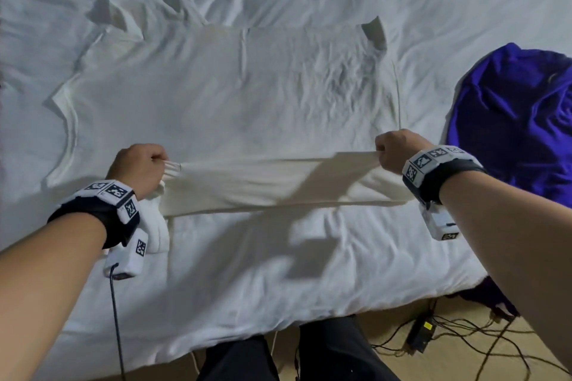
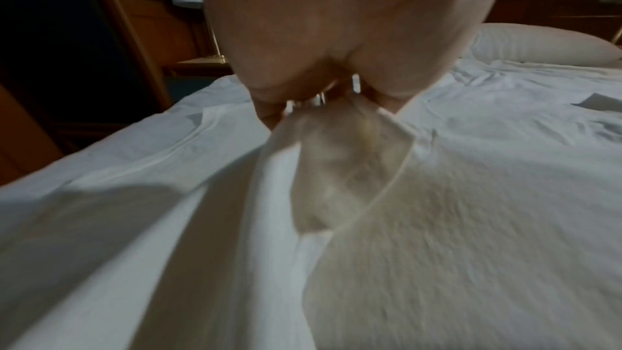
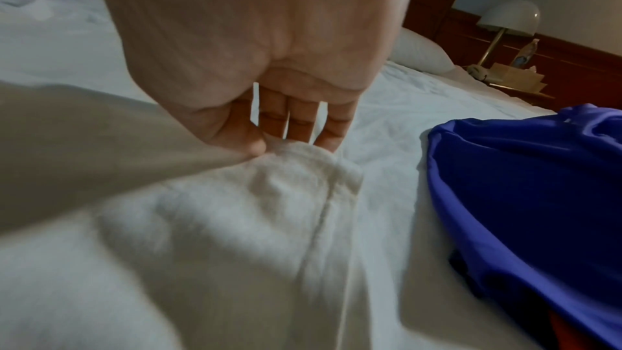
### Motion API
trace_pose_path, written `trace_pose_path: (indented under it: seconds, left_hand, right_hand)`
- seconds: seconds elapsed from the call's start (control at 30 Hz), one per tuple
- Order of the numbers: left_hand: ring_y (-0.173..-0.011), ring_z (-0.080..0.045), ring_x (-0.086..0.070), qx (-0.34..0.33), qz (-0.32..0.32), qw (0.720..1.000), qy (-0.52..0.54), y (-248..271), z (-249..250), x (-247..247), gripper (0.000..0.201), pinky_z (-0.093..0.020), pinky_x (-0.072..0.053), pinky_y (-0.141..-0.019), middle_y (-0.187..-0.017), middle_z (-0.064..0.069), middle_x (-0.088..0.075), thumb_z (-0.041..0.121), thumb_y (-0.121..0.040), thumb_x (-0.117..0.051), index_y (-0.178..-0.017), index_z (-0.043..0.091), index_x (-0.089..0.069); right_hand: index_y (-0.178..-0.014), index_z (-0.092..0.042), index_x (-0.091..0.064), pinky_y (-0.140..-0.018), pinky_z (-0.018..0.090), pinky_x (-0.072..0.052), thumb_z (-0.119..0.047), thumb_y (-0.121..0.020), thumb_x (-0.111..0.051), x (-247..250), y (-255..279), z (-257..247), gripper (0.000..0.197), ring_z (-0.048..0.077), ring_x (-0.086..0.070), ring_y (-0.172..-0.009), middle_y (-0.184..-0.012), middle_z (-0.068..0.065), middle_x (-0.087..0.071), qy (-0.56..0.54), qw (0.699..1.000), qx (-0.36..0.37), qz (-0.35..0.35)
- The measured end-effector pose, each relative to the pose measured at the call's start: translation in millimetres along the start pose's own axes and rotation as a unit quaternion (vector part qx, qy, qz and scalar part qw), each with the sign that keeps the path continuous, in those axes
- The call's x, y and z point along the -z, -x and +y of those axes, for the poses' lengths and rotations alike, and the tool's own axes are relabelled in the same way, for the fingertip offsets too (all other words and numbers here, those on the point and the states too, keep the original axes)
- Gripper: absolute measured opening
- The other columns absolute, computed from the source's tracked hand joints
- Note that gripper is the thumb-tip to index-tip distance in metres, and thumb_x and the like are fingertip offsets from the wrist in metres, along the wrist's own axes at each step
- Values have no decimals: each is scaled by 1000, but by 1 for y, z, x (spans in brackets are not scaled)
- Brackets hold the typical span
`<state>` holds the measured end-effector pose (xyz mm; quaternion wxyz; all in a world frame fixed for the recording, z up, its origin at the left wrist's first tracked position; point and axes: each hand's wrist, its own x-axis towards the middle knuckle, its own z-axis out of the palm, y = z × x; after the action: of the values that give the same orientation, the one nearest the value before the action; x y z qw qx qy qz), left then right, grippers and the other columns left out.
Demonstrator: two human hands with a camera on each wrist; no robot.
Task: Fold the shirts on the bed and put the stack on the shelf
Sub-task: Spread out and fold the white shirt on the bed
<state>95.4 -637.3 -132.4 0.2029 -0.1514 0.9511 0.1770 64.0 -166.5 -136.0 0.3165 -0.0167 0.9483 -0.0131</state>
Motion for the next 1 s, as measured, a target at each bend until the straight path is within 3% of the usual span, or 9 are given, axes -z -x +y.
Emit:
trace_pose_path:
  seconds: [0.13, 0.33, 0.57, 0.7, 0.83, 0.93, 1.0]
  left_hand:
    - [-94, -40, -62, -14, 69, 997, 25, -30, 9, 5, 23, -41, -49, -85, -99, -21, -71, 4, -89, -51, -87, 13, -72]
    - [-95, -40, -61, -18, 57, 998, 7, -68, 18, 6, 21, -41, -48, -85, -101, -20, -70, 6, -89, -52, -89, 11, -72]
    - [-99, -42, -60, -16, 88, 996, 10, -101, 26, -2, 23, -45, -48, -86, -107, -19, -68, 9, -88, -51, -92, 12, -73]
    - [-101, -41, -58, -6, 118, 993, 14, -117, 27, -8, 24, -47, -49, -88, -106, -17, -63, 14, -86, -50, -94, 18, -73]
    - [-102, -43, -58, 3, 136, 991, 10, -124, 21, -15, 28, -49, -49, -90, -109, -18, -61, 17, -86, -50, -99, 19, -74]
    - [-106, -44, -57, 12, 137, 990, 19, -125, 21, -20, 29, -52, -48, -93, -114, -18, -59, 18, -86, -49, -103, 21, -72]
    - [-115, -43, -53, 20, 130, 991, 25, -121, 27, -23, 31, -53, -43, -101, -124, -16, -55, 21, -85, -53, -113, 23, -67]
  right_hand:
    - [-71, -22, -57, -65, 34, -52, -7, -82, -48, 16, -37, -3, 21, 29, -59, -72, -74, 3, -55, -5, 1000, -3, 13]
    - [-78, -21, -60, -65, 33, -50, -9, -85, -48, 28, -74, -6, 18, 29, -59, -73, -76, 3, -55, -4, 1000, -15, 19]
    - [-88, -22, -62, -65, 31, -41, -11, -86, -47, 32, -100, -3, 19, 27, -56, -72, -77, 2, -56, 2, 999, -25, 26]
    - [-96, -26, -66, -79, 37, -49, -11, -85, -45, 29, -111, 0, 28, 25, -51, -77, -90, 4, -65, -33, 997, -30, 65]
    - [-83, -22, -63, -82, 40, -45, -11, -83, -46, 24, -121, 2, 20, 27, -49, -75, -86, 4, -66, -42, 990, -17, 132]
    - [-84, -18, -62, -86, 44, -42, -13, -86, -44, 18, -122, 2, 19, 31, -52, -86, -89, 6, -65, -31, 987, -12, 157]
    - [-96, -17, -63, -91, 47, -39, -15, -86, -46, 16, -119, 0, 20, 33, -51, -101, -102, 8, -62, -10, 986, -22, 166]
